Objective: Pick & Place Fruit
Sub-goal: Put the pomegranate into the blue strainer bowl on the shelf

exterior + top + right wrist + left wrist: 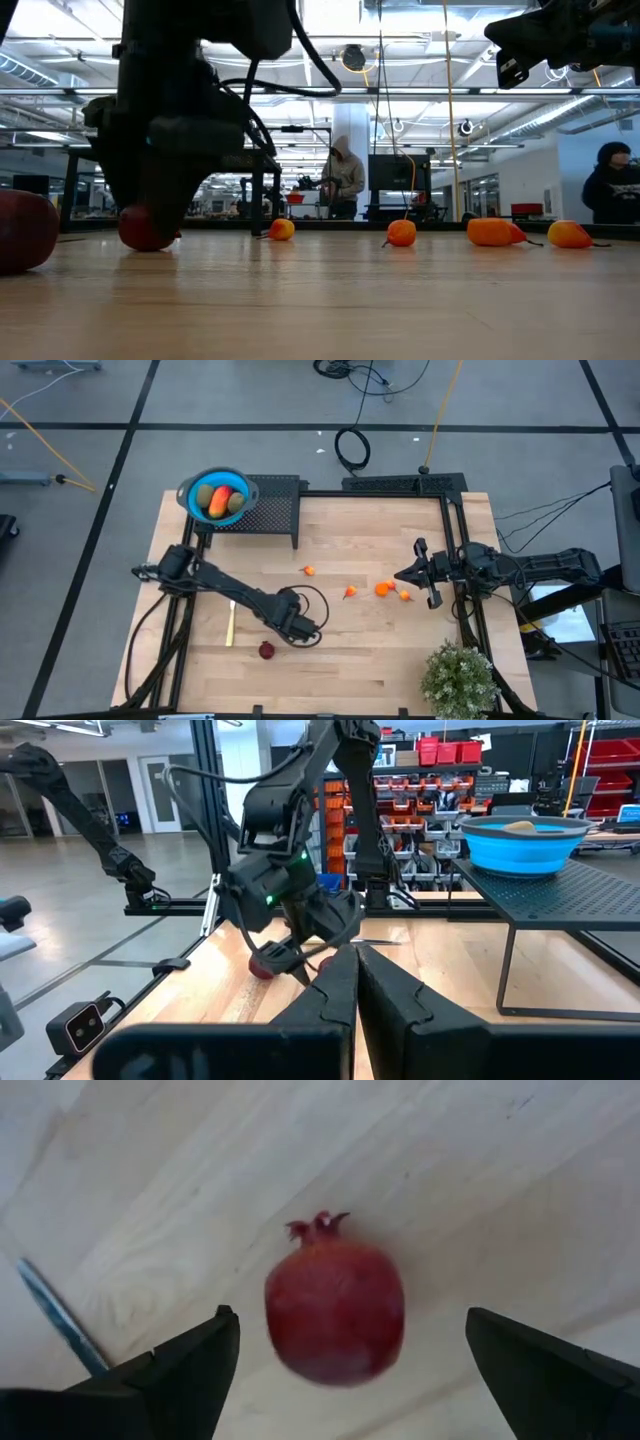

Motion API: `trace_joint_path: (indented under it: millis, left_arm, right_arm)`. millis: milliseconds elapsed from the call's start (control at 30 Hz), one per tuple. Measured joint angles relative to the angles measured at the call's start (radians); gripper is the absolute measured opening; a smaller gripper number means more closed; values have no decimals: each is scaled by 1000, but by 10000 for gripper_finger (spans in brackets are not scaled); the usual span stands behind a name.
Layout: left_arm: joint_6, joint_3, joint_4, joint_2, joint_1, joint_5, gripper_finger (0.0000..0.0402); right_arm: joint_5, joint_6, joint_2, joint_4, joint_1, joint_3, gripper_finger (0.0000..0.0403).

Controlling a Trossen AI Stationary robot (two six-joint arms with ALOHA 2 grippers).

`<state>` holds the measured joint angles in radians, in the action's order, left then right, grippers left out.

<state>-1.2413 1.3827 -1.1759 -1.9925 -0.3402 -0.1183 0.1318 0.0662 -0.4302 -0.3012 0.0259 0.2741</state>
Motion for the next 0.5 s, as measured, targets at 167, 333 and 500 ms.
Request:
trace_joint_path:
  millis: [167,333,500]
  left_arm:
    - [34,-18,8,1,20,-21,385]
    - [54,-50,10,2,38,5,366]
    - [58,-58,23,4,39,27,328]
  right_arm:
    - [0,0,0,0,0,0,4]
    - [0,0,0,0,0,0,4]
    - [0,0,0,0,0,0,4]
